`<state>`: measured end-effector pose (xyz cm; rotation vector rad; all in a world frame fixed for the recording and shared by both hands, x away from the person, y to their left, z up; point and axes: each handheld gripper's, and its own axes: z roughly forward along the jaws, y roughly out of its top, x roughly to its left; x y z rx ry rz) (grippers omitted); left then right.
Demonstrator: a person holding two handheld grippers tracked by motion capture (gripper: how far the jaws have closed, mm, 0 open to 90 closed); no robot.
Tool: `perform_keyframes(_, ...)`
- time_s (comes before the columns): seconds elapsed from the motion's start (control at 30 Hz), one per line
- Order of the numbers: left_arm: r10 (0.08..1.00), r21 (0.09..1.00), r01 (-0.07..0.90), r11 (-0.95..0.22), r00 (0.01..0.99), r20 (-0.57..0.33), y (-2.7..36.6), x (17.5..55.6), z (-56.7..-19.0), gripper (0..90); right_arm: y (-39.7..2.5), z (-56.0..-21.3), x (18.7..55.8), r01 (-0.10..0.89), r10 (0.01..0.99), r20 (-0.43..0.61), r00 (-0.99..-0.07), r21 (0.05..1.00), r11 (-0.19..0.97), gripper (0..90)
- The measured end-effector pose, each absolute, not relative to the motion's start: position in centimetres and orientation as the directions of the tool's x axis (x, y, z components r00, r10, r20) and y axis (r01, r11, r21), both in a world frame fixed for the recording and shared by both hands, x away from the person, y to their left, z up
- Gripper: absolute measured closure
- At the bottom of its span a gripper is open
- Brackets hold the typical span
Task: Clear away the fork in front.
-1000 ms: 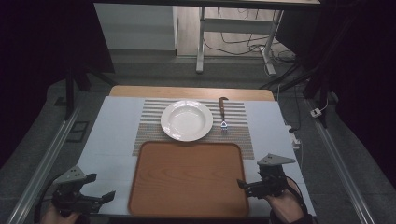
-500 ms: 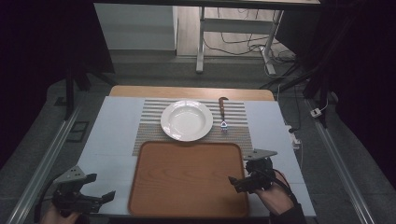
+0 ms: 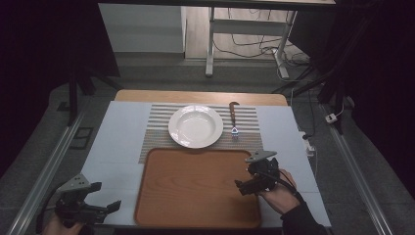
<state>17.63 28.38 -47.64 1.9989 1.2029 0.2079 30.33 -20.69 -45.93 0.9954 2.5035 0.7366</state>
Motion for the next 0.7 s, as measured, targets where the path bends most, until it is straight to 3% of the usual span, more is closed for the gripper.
perform_keyframes(0.7,0.805,0.686,0.682,-0.253,0.541,-0.242,28.4,17.7,-47.7,0.0,-17.6,-46.4,33.5,0.398,0.59,-0.347,-0.729,0.486,0.778,0.0)
